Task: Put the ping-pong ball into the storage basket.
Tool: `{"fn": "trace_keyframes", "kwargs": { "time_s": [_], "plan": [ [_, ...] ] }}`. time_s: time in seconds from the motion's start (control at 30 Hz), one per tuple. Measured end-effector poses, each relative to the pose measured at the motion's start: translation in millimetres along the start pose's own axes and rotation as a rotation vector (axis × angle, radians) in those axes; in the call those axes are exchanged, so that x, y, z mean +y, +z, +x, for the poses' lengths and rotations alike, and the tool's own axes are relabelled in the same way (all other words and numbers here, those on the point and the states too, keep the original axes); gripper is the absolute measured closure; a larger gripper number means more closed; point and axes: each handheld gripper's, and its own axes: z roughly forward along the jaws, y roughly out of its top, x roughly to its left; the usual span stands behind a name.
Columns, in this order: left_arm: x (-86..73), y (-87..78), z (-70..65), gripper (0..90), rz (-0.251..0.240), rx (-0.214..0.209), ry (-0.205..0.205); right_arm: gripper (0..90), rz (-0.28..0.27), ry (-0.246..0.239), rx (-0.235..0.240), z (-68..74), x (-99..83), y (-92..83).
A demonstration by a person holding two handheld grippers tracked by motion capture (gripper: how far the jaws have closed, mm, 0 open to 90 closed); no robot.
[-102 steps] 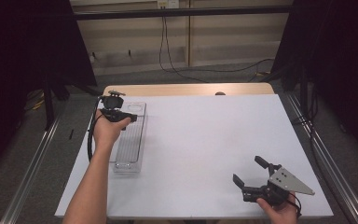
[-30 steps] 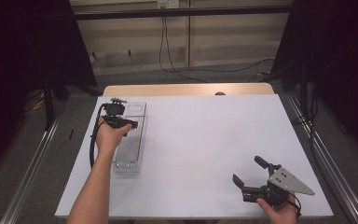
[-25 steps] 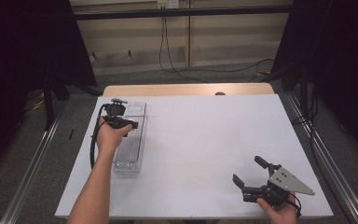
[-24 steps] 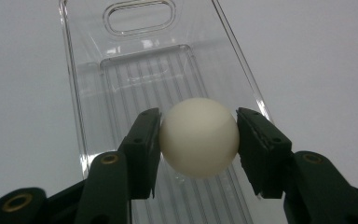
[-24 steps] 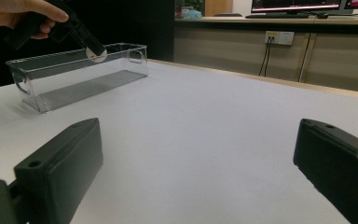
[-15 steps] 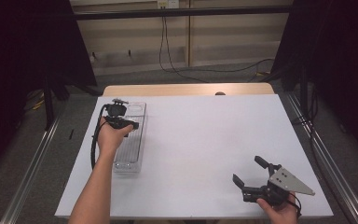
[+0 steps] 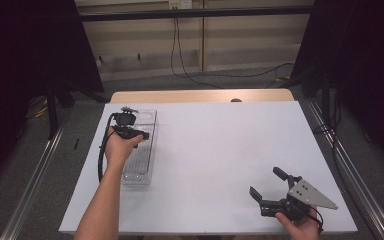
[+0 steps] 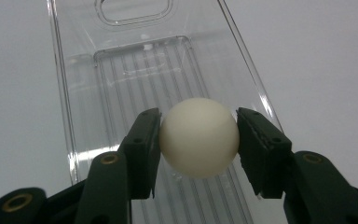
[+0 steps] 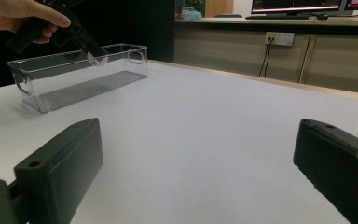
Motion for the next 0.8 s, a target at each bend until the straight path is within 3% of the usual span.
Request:
{"fn": "trace_keyframes", "kwargs": {
  "time_s": [0.2, 0.8],
  "plan": [
    [-1.3, 1.0, 0.1, 51.1, -0.015, 0.003, -0.009, 1.0, 0.0, 0.001, 0.001, 0.1, 0.1, -0.1],
    [-5.8, 5.8, 3.3, 51.1, 0.017, 0.011, -0.003, 1.0, 0.002, -0.005, 0.007, 0.2, 0.4, -0.6]
  ]
}}
